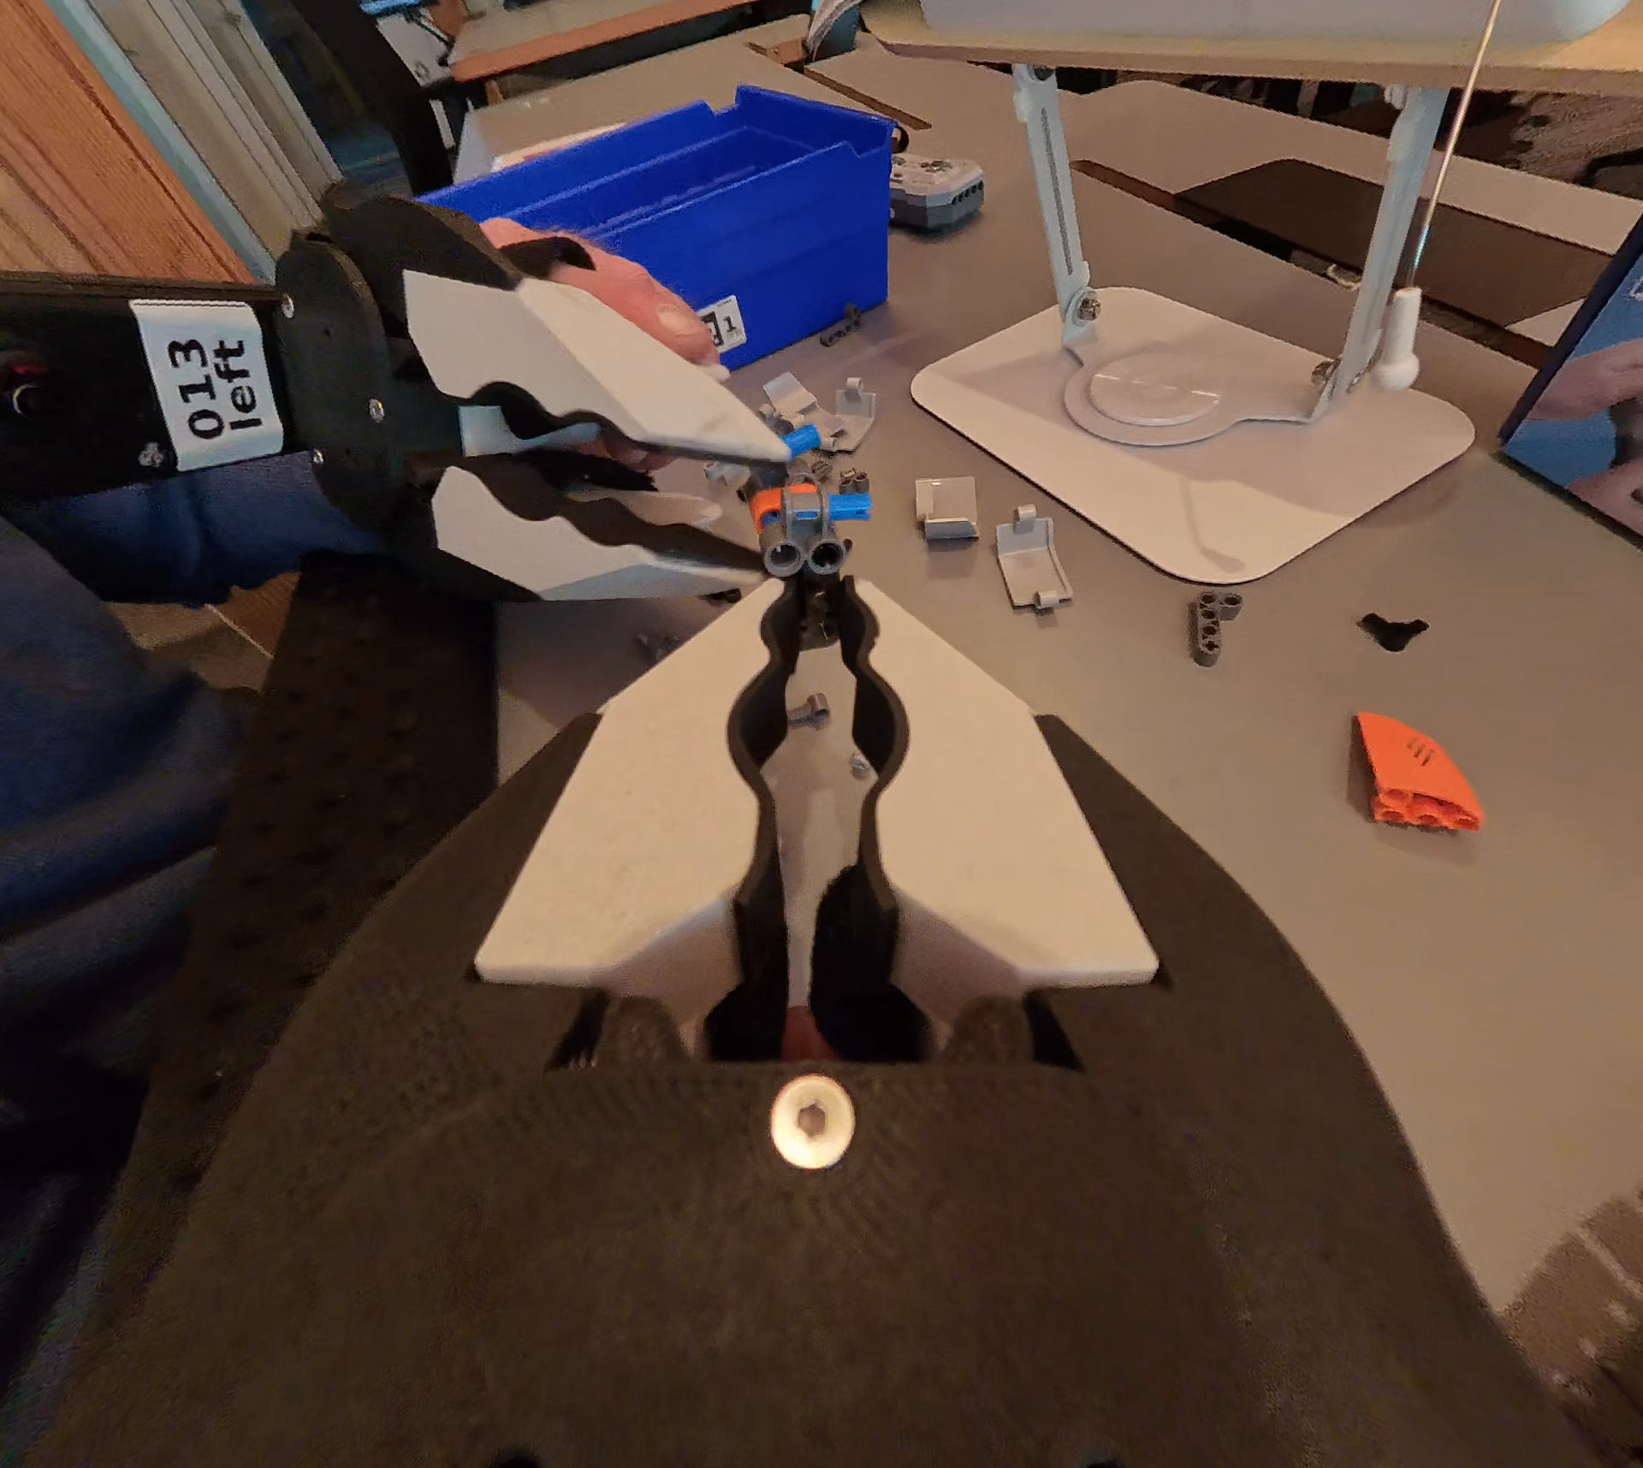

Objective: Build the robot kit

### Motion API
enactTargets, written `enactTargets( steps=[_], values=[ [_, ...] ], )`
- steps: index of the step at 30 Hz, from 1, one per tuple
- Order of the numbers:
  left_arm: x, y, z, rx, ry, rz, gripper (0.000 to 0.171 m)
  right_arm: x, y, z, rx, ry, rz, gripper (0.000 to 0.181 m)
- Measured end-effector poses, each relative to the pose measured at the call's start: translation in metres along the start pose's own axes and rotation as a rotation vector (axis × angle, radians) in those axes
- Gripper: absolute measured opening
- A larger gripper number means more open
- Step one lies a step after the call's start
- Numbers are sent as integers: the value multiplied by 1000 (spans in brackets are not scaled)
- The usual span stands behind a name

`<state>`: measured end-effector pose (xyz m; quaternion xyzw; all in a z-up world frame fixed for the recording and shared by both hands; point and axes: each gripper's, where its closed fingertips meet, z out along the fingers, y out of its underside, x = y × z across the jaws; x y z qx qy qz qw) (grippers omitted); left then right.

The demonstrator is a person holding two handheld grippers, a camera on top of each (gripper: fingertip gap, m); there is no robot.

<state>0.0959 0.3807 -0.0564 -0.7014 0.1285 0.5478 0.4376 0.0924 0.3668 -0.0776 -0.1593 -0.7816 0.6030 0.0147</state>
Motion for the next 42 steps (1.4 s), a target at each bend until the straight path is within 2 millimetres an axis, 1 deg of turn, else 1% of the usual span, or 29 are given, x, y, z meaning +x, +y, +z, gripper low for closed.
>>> enactTargets(
  steps=[2, 4, 7, 12, 16, 21, 23, 24, 26, 27, 28, 29, 30, 31, 32, 33, 35, 37, 38, 42],
  values=[
    [1, 7, 4, -45, 4, 4, 11, 4, 3, 1, -23, 55, -58, 5],
    [2, 7, 5, -58, 19, -44, 7, 6, 1, -1, -26, 91, -106, 5],
    [2, 7, 5, -59, 43, -105, 6, 7, 0, -2, -33, 133, -181, 5],
    [1, 6, 4, -18, 146, -384, 8, 7, -1, -3, -38, 162, -248, 5],
    [0, 5, 3, 12, 214, -535, 8, 7, -2, -4, -44, 185, -303, 5],
    [1, 4, 3, 34, 288, -684, 7, 7, -1, -5, -58, 204, -363, 5],
    [2, 3, 2, 50, 337, -771, 6, 7, -1, -6, -66, 218, -400, 5],
    [5, 0, 0, 71, 377, -806, 0, 9, -1, -6, -74, 248, -439, 5],
    [0, -4, -1, 106, 396, -907, 0, 8, 1, -6, -87, 243, -468, 5],
    [-4, 0, 0, 98, 367, -895, 0, 5, 0, -6, -78, 219, -447, 5],
    [-4, 2, 0, 85, 344, -834, 0, 4, 0, -6, -74, 216, -432, 5],
    [-4, 3, 0, 75, 327, -797, 0, 5, 0, -6, -75, 215, -427, 5],
    [-4, 0, -2, 88, 331, -797, 0, 4, -2, -6, -59, 193, -392, 5],
    [-5, -3, -4, 101, 333, -794, 7, 2, -4, -7, -35, 156, -331, 5],
    [-6, -3, -5, 95, 315, -755, 14, 3, -5, -9, -19, 135, -290, 5],
    [-7, -2, -5, 84, 295, -701, 19, 5, -5, -10, -12, 123, -278, 5],
    [-4, -4, -6, 82, 305, -672, 24, 3, -4, -10, -1, 89, -269, 5],
    [-4, -2, -6, 66, 277, -603, 20, 0, -3, -9, 4, 57, -258, 5],
    [-4, -1, -6, 57, 255, -545, 18, -2, -2, -9, 0, 34, -227, 5],
    [-2, 4, -5, 6, 182, -341, 19, -4, -2, -7, 1, -14, -96, 5]
  ],
)
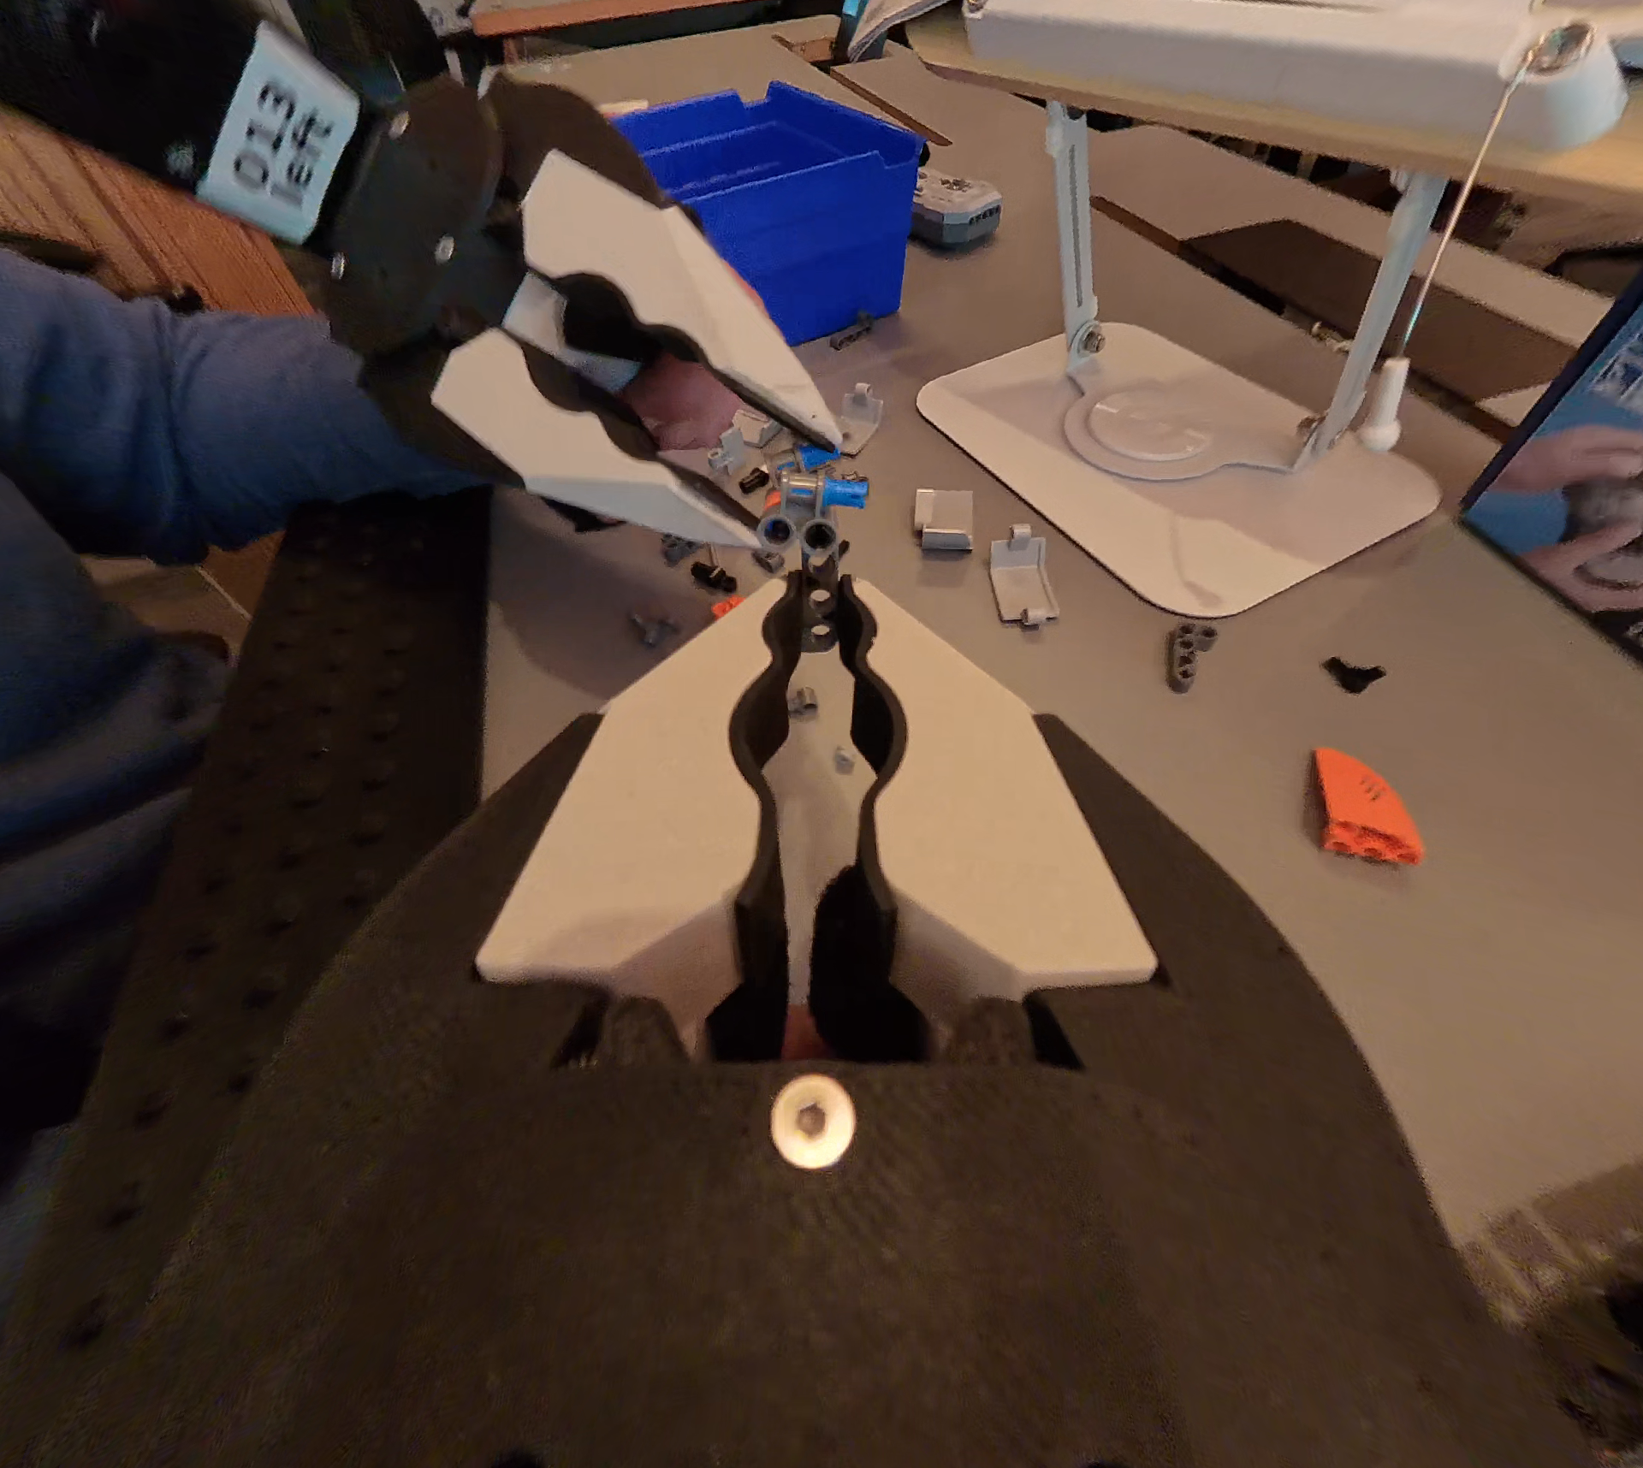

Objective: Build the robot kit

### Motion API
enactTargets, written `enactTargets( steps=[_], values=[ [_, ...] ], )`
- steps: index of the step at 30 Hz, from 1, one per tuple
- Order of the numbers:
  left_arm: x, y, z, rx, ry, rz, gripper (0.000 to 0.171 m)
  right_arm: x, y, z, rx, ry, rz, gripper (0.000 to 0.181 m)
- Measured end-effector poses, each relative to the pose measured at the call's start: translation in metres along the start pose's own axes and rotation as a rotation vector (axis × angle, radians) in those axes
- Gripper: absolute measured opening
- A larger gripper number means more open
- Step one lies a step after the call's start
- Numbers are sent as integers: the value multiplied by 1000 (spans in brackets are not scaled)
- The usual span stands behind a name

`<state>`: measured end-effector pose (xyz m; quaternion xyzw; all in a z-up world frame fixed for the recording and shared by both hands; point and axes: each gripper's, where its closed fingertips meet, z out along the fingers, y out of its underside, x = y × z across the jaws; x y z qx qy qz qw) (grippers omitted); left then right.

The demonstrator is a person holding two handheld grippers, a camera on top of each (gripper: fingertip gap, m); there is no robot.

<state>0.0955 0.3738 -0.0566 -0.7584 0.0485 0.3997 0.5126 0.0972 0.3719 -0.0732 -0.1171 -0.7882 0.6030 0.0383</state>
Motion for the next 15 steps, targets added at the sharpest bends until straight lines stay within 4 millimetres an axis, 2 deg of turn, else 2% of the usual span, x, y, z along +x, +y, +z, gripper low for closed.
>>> enactTargets(
  steps=[6, 12, 15],
  values=[
    [-6, 3, 0, -30, -129, 243, 23, 1, -2, 1, 43, -73, 212, 5],
    [-2, 2, 3, -53, -167, 380, 16, -2, 0, 3, 31, -82, 213, 5],
    [-3, 3, 4, -61, -155, 355, 13, -3, 1, 4, 26, -93, 228, 5]
  ],
)
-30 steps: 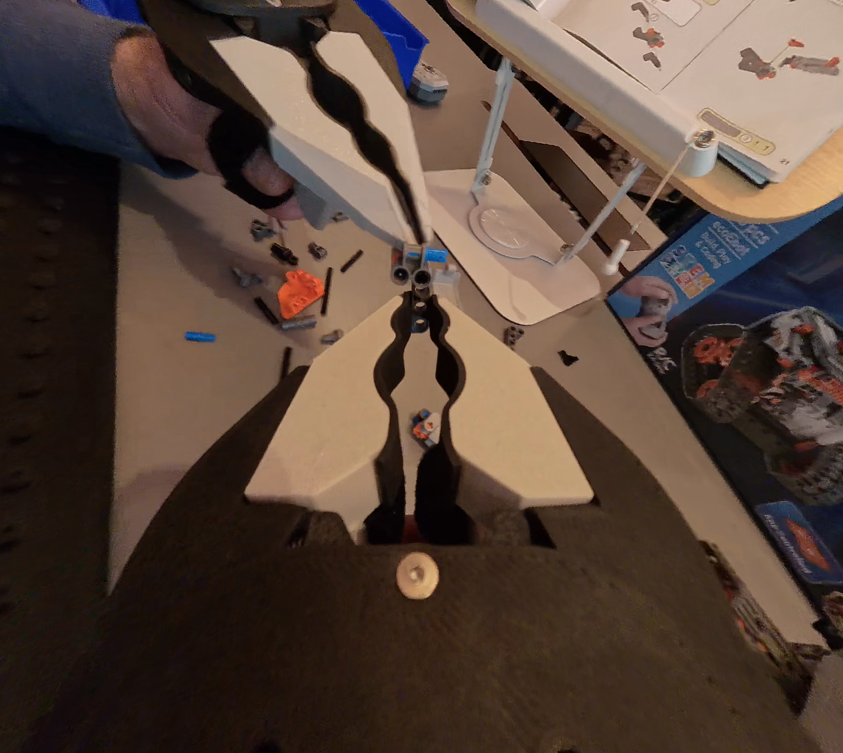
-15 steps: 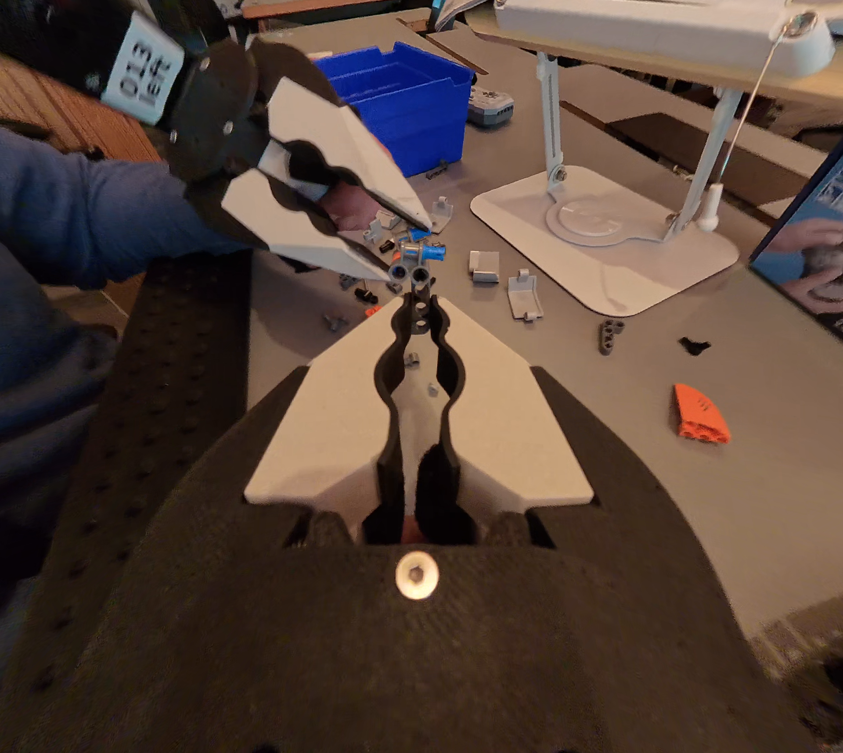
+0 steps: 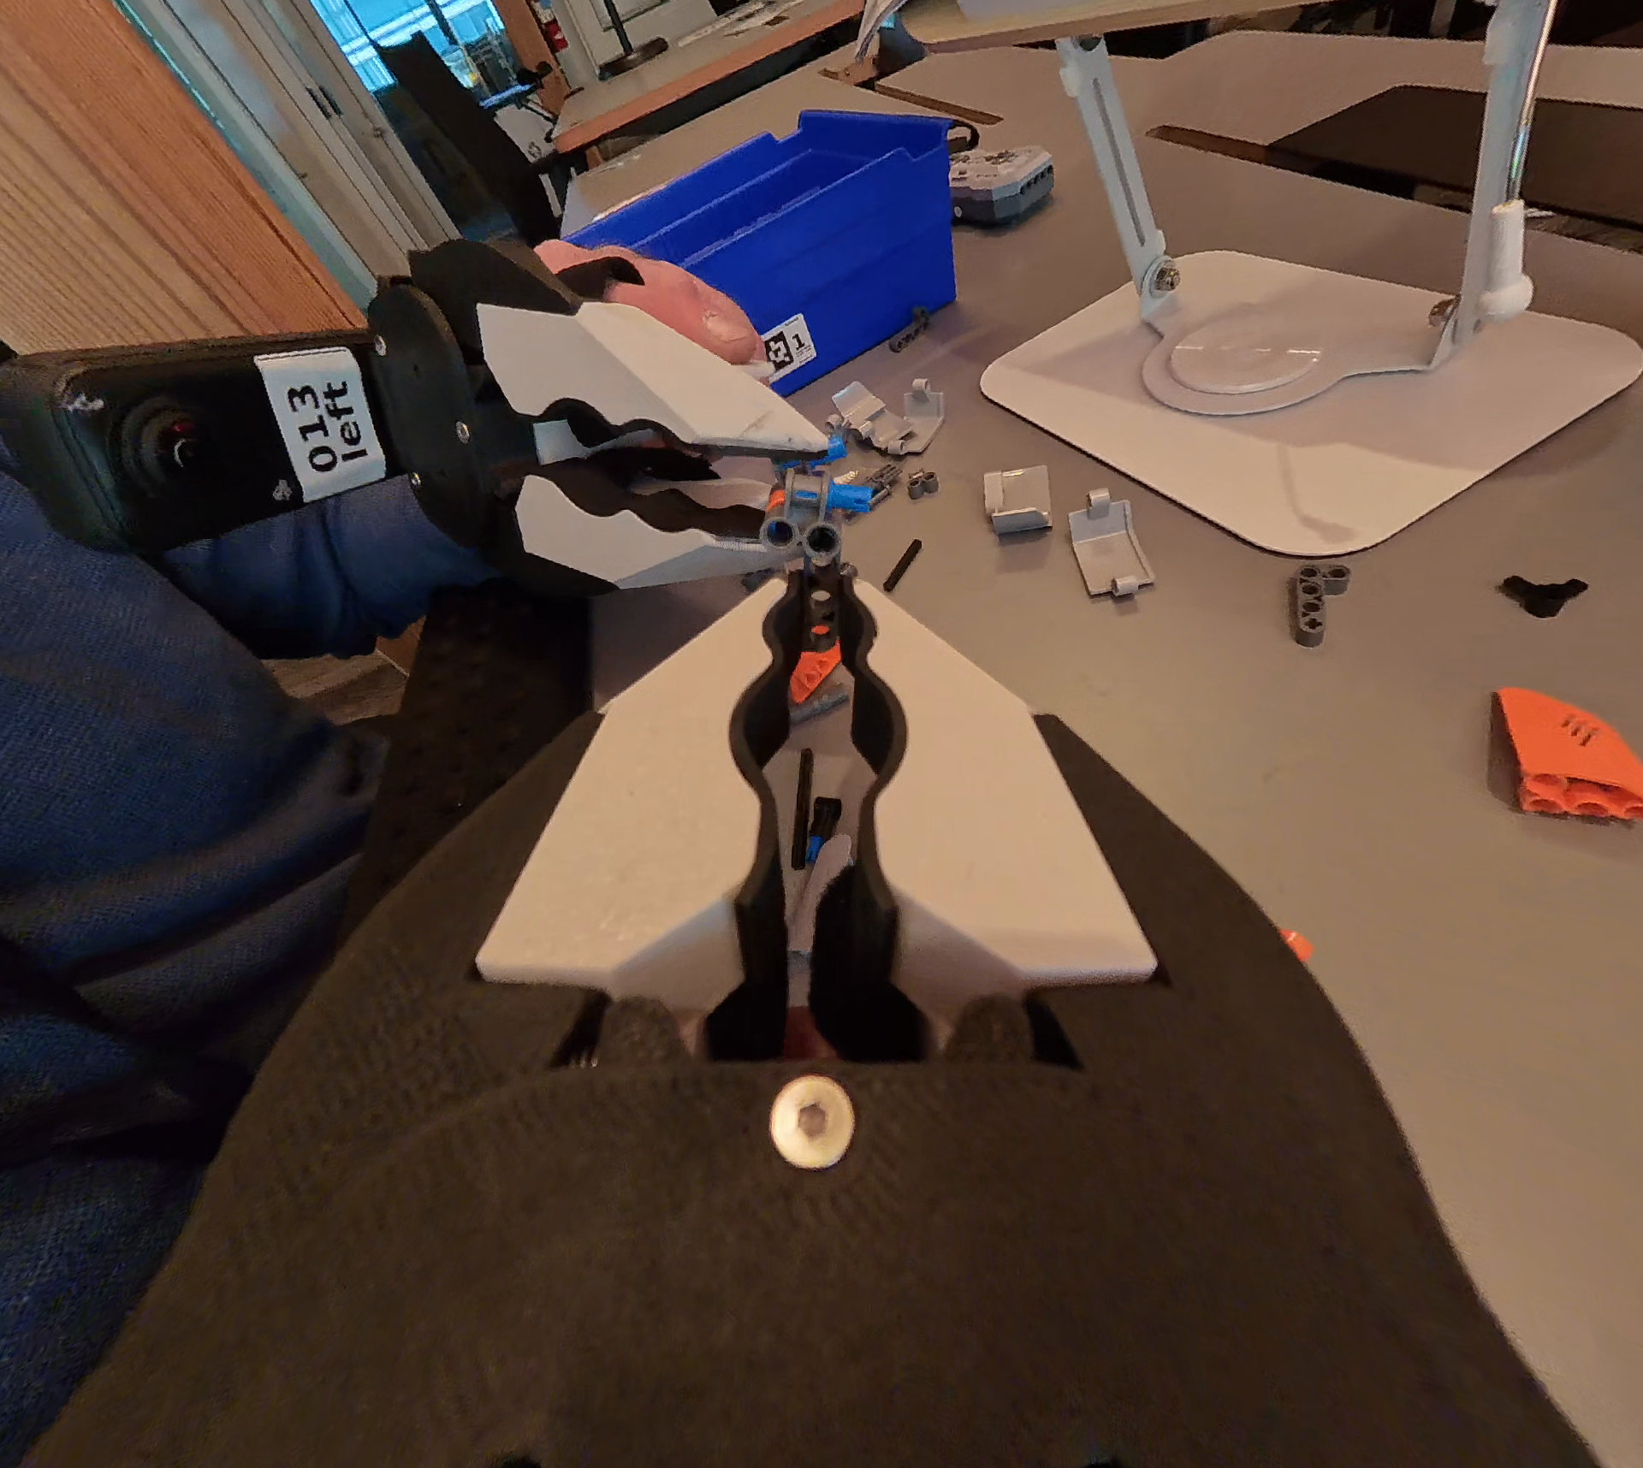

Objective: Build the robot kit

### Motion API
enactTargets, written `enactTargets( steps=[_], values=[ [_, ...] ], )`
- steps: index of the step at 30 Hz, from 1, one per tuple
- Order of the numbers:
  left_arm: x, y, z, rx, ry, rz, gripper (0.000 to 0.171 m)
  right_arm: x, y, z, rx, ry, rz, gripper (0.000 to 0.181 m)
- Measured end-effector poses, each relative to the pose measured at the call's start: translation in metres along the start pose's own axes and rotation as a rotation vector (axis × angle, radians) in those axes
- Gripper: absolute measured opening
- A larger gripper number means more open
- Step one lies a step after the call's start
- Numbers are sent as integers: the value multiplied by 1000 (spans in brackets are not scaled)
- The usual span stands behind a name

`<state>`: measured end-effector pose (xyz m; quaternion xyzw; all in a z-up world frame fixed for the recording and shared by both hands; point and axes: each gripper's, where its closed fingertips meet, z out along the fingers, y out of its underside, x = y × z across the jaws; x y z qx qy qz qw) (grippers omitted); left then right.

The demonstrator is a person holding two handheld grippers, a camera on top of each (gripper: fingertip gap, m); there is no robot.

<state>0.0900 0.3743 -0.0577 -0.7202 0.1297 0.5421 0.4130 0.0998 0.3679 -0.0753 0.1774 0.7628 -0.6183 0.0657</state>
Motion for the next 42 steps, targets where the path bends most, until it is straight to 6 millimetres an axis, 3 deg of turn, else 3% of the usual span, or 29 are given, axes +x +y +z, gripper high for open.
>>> enactTargets(
  steps=[5, 8, 11, 16, 18, 22, 26, 33, 42],
  values=[
    [0, 3, 0, -2, 46, -111, 13, -2, -5, 0, 25, 10, -32, 6],
    [4, 5, 1, 14, 117, -254, 13, 4, -5, -2, 5, 97, -184, 22],
    [5, 2, 0, 60, 221, -470, 13, 1, -14, -10, 34, 147, -359, 18],
    [5, 1, -4, 111, 310, -631, 13, -1, -19, -18, 58, 131, -413, 14],
    [5, 4, -3, 90, 272, -540, 13, 1, -18, -20, 54, 129, -442, 15],
    [10, 4, -2, -2, 140, -131, 13, -1, -14, -21, 46, 122, -522, 18],
    [8, -6, -4, -1, 58, 25, 13, -11, -15, -22, 64, 97, -577, 14],
    [7, -13, -6, -1, 5, 139, 13, -16, -12, -20, 49, 87, -625, 26],
    [16, -19, -9, 37, 70, 100, 13, -15, -11, -17, 30, 194, -842, 27]
  ],
)
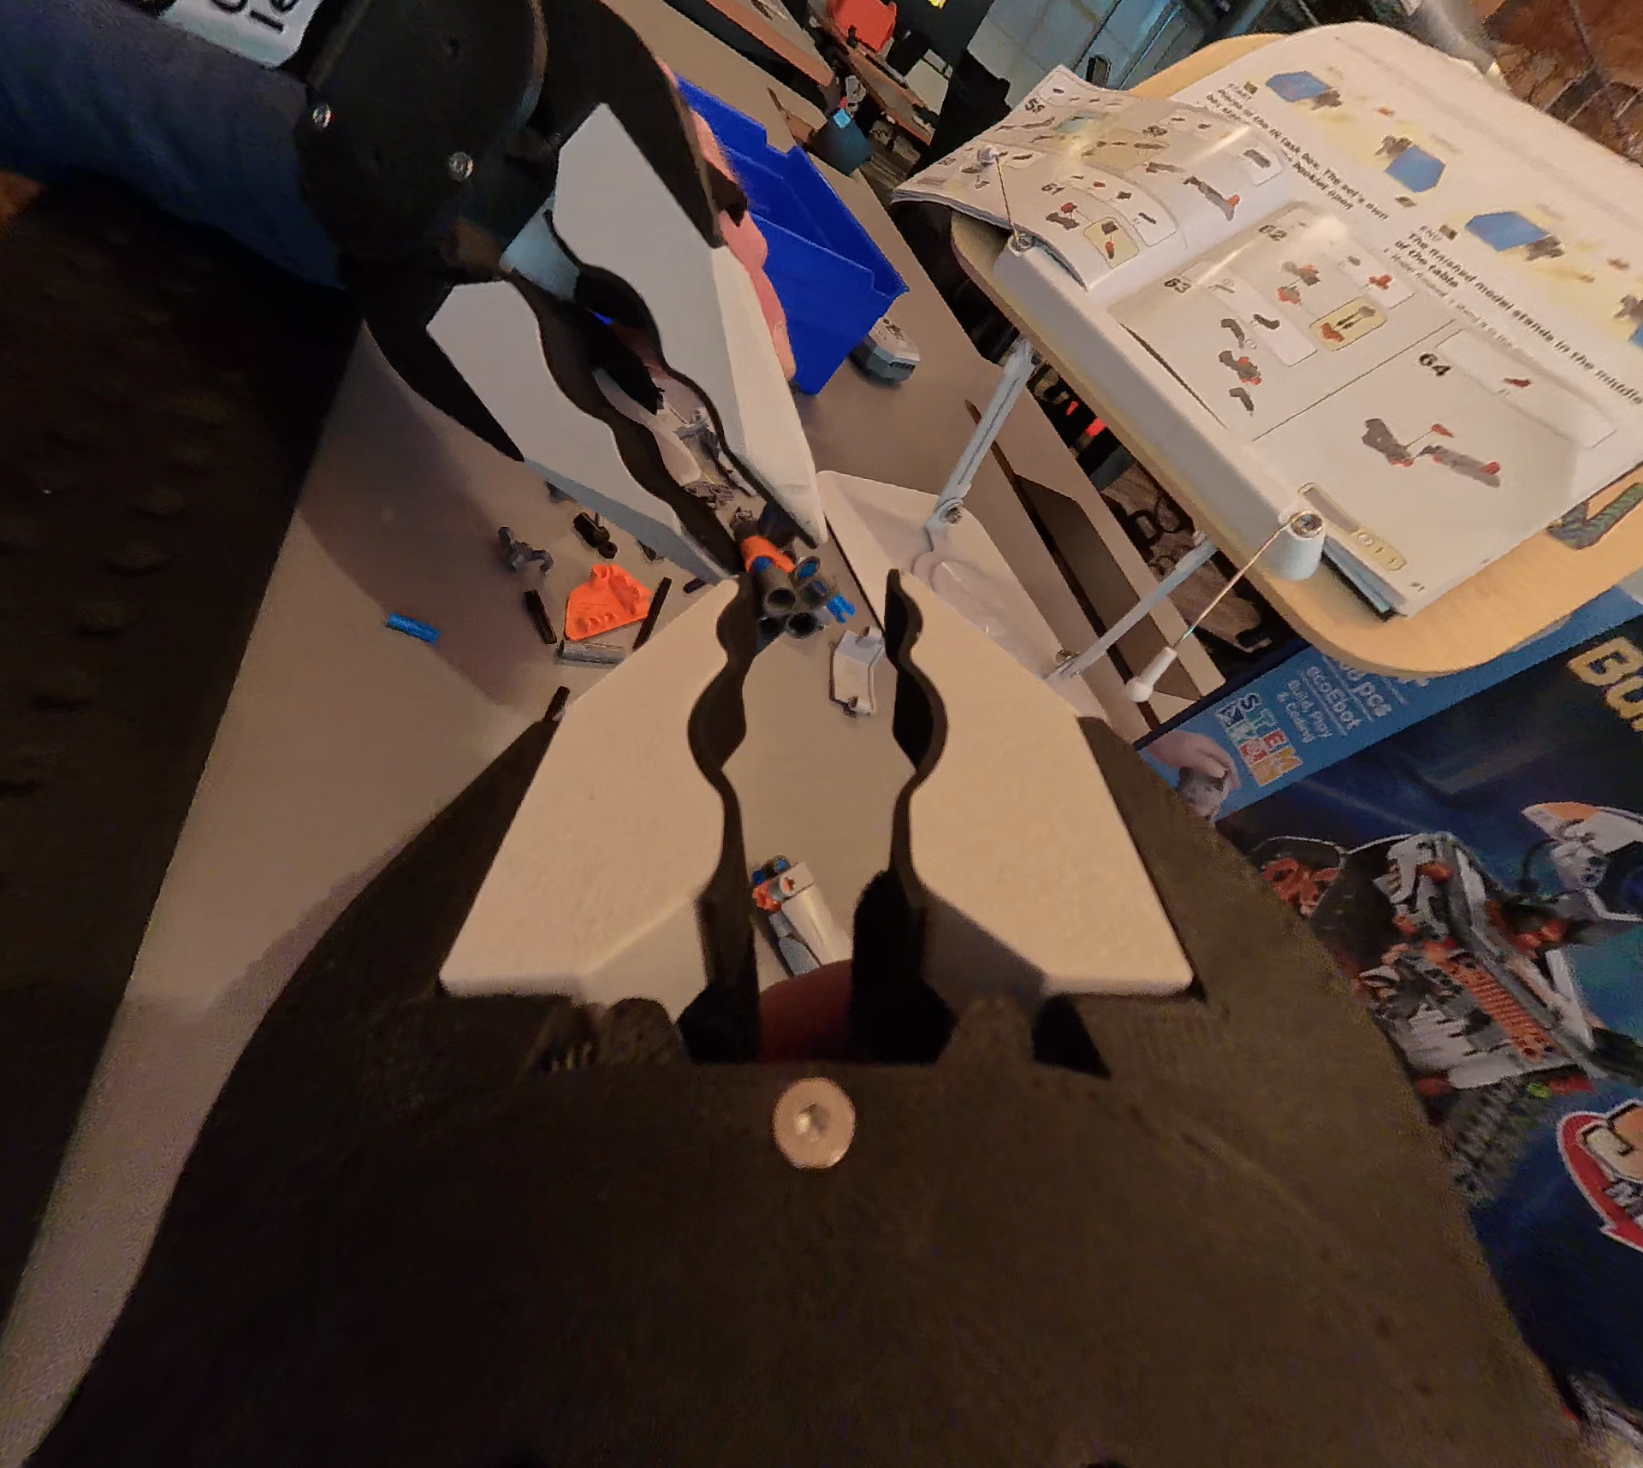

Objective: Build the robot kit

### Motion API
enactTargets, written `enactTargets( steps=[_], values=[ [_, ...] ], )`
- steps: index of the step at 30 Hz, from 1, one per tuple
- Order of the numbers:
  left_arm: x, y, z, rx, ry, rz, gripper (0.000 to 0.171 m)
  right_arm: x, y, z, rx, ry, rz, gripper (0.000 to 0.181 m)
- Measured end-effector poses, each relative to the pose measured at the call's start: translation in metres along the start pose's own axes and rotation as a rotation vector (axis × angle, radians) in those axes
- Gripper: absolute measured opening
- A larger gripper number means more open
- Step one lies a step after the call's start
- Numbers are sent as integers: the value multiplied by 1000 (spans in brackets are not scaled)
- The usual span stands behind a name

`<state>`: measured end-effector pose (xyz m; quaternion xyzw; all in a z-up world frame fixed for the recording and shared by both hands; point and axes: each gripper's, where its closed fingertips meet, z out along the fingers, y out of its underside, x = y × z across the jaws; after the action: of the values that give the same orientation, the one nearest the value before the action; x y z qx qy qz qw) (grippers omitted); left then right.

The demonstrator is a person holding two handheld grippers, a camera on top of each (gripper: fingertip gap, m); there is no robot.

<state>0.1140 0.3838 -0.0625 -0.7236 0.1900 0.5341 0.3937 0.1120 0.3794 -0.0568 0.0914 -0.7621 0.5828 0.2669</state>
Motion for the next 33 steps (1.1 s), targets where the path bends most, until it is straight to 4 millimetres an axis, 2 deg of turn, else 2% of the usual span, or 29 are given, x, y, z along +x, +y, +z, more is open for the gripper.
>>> enactTargets(
  steps=[8, 16, 33],
  values=[
    [0, 0, -5, 39, 36, -76, 13, -7, -2, 3, -1, -8, -38, 19],
    [-6, 7, -4, 23, 8, -95, 13, -1, -4, 7, -16, 99, -128, 18],
    [-17, 14, -5, 12, -39, -148, 13, 8, -10, 13, -13, 227, -149, 18]
  ],
)
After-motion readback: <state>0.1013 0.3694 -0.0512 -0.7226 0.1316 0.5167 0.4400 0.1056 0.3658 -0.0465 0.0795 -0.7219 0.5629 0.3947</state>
